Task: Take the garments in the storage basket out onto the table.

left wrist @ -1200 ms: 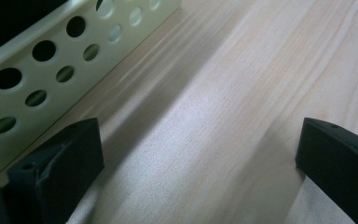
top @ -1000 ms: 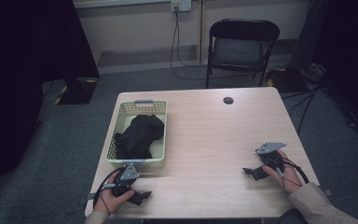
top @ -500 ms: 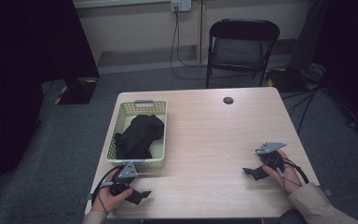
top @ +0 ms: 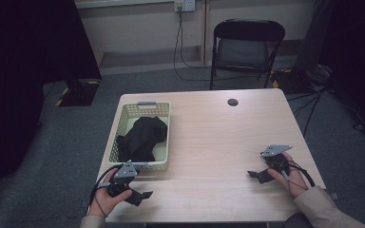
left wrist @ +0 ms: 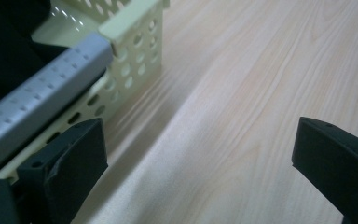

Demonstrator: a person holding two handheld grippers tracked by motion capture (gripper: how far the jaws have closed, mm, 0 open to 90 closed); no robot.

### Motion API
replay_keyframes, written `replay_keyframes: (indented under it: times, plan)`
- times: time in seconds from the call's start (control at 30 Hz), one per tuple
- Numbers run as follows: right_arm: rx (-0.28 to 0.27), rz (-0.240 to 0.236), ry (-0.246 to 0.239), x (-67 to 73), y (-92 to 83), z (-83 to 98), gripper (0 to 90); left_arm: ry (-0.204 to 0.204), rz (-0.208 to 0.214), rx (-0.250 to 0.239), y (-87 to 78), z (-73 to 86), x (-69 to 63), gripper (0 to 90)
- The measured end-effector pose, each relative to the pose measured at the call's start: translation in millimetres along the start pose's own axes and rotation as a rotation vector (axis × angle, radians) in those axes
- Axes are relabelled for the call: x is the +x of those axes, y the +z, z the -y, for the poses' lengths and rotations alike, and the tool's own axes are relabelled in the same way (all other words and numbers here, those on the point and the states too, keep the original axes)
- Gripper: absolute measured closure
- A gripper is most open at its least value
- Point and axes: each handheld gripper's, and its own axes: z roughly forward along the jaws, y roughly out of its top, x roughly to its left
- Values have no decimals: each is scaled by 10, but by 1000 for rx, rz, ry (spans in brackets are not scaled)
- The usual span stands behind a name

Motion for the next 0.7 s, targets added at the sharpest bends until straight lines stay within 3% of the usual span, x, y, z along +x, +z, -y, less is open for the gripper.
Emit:
replay_keyframes:
  times: [0.53, 0.7]
  plan:
    - [0, 0, 0, 0, 0, 0, 0, 0, -21, -27, -181, -110, -4, 24]
    - [0, 0, 0, 0, 0, 0, 0, -23, -22, -41, -190, -138, 2, 24]
